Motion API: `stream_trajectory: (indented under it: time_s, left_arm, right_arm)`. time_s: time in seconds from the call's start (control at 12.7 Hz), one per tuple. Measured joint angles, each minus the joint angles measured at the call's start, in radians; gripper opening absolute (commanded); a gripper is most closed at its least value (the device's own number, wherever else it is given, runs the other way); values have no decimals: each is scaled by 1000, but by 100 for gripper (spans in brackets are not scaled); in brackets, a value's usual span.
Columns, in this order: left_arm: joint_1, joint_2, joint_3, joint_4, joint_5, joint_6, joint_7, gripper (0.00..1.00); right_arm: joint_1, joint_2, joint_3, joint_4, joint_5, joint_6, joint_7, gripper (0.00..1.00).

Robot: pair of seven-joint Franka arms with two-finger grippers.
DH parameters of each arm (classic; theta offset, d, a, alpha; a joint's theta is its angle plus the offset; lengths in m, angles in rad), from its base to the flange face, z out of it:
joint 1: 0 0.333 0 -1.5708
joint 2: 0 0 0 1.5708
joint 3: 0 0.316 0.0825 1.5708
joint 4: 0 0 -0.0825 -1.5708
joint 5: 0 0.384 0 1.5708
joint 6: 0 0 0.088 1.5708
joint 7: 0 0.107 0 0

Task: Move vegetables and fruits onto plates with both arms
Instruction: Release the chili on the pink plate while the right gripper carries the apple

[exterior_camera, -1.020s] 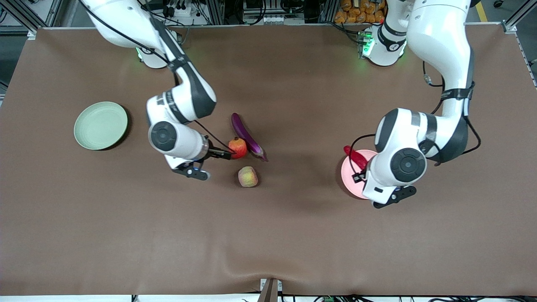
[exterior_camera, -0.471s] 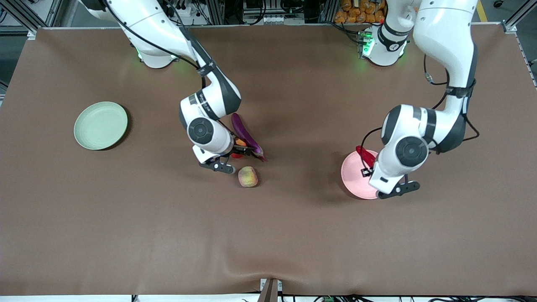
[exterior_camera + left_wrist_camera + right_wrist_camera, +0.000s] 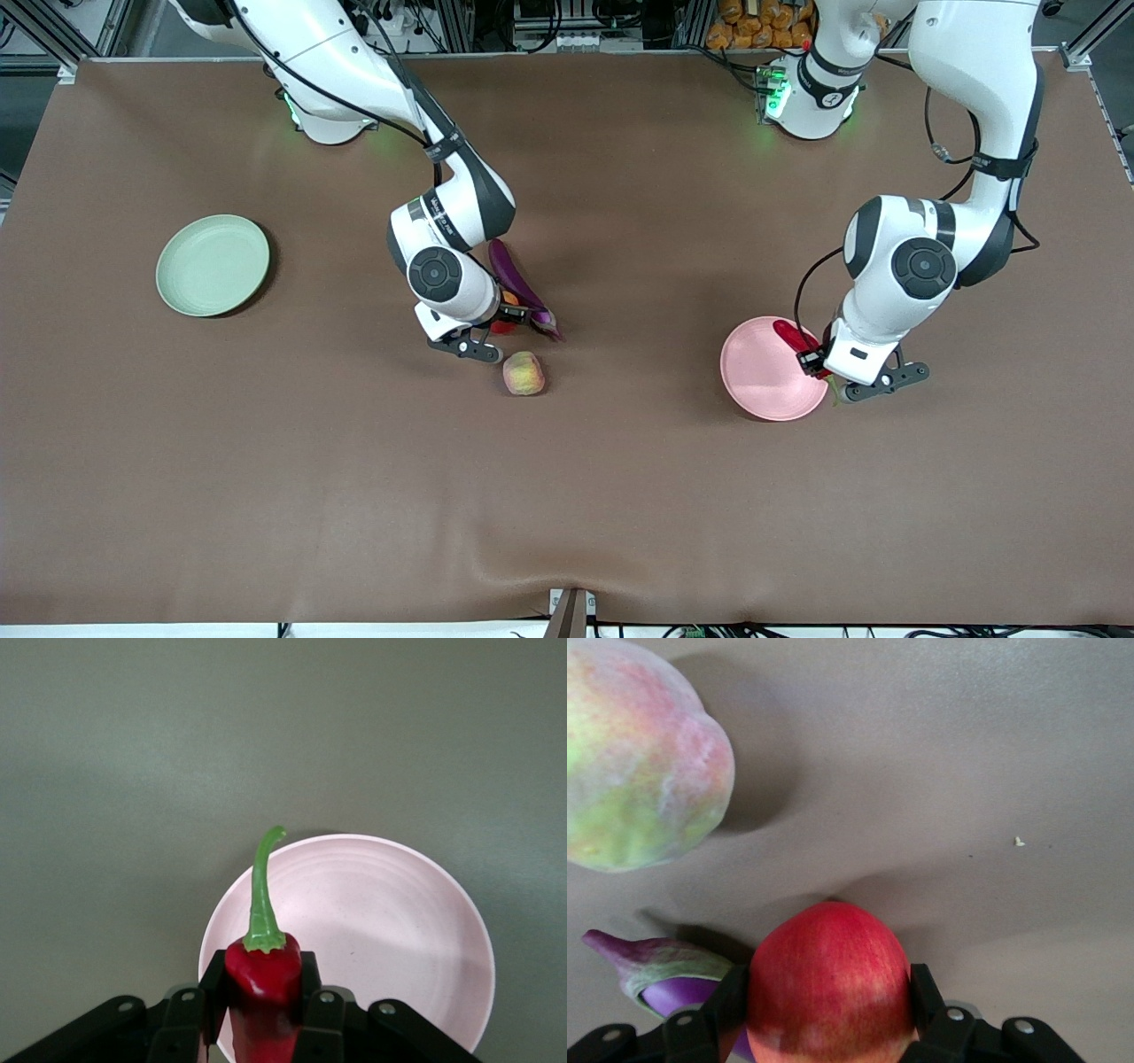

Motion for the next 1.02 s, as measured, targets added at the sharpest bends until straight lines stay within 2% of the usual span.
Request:
stream_trajectory:
  time_s: [0.16, 0.31, 0.39, 0.47, 0.55, 0.78, 1.02]
  left_arm:
    - [13, 16, 0, -1, 0, 0, -35, 1]
    - [25, 31, -1, -2, 0, 0, -49, 9]
    - [25, 39, -3, -2, 0, 0, -59, 37]
    - [23, 46, -8, -2, 0, 0, -71, 92]
    - [21, 54, -12, -2, 0, 1, -79, 100]
    - [19, 69, -17, 0, 0, 6, -86, 100]
    - [20, 69, -17, 2, 0, 8, -86, 100]
  right_arm:
    - [-22, -12, -15, 35, 0, -127, -1, 0]
    - [-103, -60, -24, 109, -2, -344, -56, 0]
    - [-161, -99, -28, 134, -3, -436, -115, 0]
    - [-228, -142, -32, 144, -10, -510, -189, 0]
    - [-299, -184, -35, 141, -39, -569, -276, 0]
    - [-514, -258, -40, 70, -220, -630, -572, 0]
    - [-767, -261, -46, -34, -276, -587, -907, 0]
